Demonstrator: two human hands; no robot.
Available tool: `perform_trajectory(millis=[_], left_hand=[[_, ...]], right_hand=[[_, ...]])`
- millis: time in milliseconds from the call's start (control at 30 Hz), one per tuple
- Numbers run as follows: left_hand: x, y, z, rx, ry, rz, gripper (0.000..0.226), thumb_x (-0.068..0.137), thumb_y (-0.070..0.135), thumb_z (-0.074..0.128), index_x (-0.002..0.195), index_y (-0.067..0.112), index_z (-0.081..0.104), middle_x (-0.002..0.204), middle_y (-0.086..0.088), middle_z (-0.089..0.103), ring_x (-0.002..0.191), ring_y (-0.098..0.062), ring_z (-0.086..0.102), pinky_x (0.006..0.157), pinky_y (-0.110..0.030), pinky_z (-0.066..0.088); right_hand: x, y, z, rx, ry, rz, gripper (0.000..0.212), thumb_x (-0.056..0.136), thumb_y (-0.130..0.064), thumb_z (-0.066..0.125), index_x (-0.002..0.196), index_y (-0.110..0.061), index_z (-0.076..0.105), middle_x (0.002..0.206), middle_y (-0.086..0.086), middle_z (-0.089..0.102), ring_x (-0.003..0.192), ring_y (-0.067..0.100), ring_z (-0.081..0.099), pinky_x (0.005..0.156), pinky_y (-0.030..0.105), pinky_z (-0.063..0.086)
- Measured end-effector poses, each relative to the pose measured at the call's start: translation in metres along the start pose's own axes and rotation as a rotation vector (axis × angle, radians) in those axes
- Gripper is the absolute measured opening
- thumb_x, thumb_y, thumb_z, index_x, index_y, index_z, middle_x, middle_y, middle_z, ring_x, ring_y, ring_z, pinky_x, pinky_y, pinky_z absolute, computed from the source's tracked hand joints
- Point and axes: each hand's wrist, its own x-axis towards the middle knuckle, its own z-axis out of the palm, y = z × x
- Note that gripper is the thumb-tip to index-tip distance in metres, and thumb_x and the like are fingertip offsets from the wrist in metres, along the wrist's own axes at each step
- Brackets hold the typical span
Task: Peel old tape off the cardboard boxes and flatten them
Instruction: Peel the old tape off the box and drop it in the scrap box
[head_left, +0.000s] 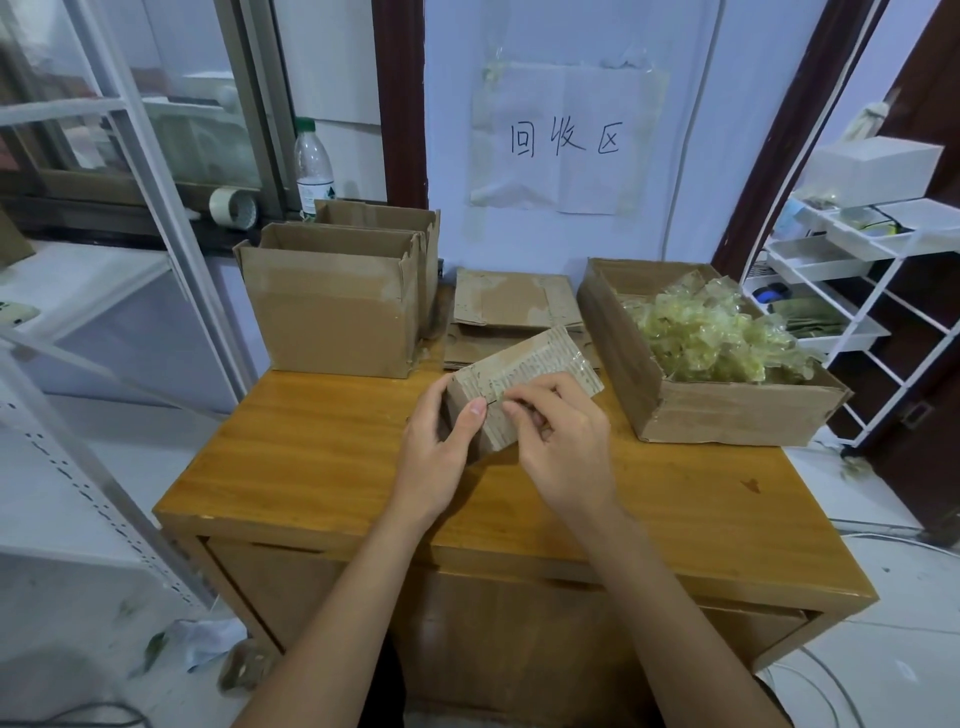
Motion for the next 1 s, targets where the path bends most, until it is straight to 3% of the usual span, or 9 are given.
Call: perform_trajectory(millis=[200,267,367,433,500,567,800,1000], left_hand=[[0.0,-0.001,0.0,0.0,-0.002,-0.008,0.054,0.093,0.064,0.059,0.139,0.036,0.056,0.131,0.012,0.065,0.123,-0.01,0.063,0.098,-0.046,0.059],[0.001,-0.002,0.0,-0.003,-0.002,-0.006,0.054,0.093,0.064,0.059,0.139,0.036,0.056,0.132,0.011,0.066,0.123,-0.011,0.063,0.098,-0.046,0.059],[0.001,-0.002,0.001,0.003,-0.007,0.004,0.053,0.094,0.062,0.059,0.139,0.035,0.056,0.133,0.011,0.066,0.125,-0.012,0.063,0.1,-0.047,0.057],[0.002,-0.001,0.001,0.004,-0.004,0.002,0.05,0.094,0.062,0.059,0.138,0.036,0.057,0.132,0.011,0.066,0.124,-0.012,0.063,0.1,-0.047,0.057],[0.002,-0.001,0.001,0.01,0.004,0.004,0.048,0.094,0.062,0.058,0.135,0.037,0.058,0.13,0.011,0.067,0.123,-0.012,0.063,0.1,-0.049,0.057],[0.002,-0.001,0.001,0.023,0.007,0.012,0.047,0.095,0.064,0.058,0.134,0.038,0.058,0.129,0.011,0.067,0.122,-0.012,0.064,0.099,-0.05,0.057],[0.002,-0.001,0.001,0.053,0.003,0.007,0.052,0.093,0.071,0.056,0.136,0.042,0.055,0.131,0.014,0.065,0.123,-0.01,0.062,0.099,-0.047,0.058],[0.001,-0.001,0.001,0.049,0.01,0.015,0.057,0.092,0.072,0.056,0.138,0.038,0.055,0.131,0.013,0.065,0.124,-0.01,0.062,0.1,-0.046,0.057]], right_hand=[[0.009,0.006,-0.009,0.039,0.02,0.098,0.01,0.096,-0.007,0.071,0.103,-0.011,0.077,0.101,-0.005,0.069,0.091,0.005,0.063,0.079,0.021,0.055],[0.009,0.009,-0.01,0.073,0.006,0.147,0.011,0.098,-0.008,0.07,0.104,-0.013,0.076,0.103,-0.009,0.068,0.086,0.007,0.067,0.067,0.026,0.059],[0.006,0.008,-0.007,0.138,0.054,0.244,0.01,0.098,-0.006,0.068,0.103,-0.011,0.075,0.101,-0.004,0.068,0.069,0.01,0.066,0.05,0.017,0.052],[0.004,0.003,-0.003,0.059,0.132,0.188,0.011,0.095,-0.003,0.071,0.103,-0.009,0.075,0.099,-0.002,0.07,0.079,0.012,0.068,0.063,0.021,0.058],[0.0,-0.002,0.003,-0.048,0.177,0.073,0.014,0.092,-0.001,0.075,0.105,-0.006,0.075,0.099,0.001,0.072,0.087,0.007,0.065,0.079,0.015,0.054],[-0.002,-0.004,0.006,-0.093,0.167,0.006,0.014,0.092,-0.002,0.074,0.106,-0.004,0.076,0.098,0.003,0.072,0.084,0.003,0.061,0.076,0.012,0.052],[-0.003,0.002,0.001,-0.178,0.042,-0.069,0.017,0.093,0.003,0.067,0.105,-0.003,0.077,0.099,0.006,0.067,0.088,0.017,0.063,0.069,0.023,0.054],[-0.006,-0.003,-0.007,-0.127,-0.004,-0.014,0.016,0.096,-0.008,0.067,0.109,-0.011,0.076,0.113,0.001,0.061,0.099,0.01,0.055,0.068,0.011,0.046]])
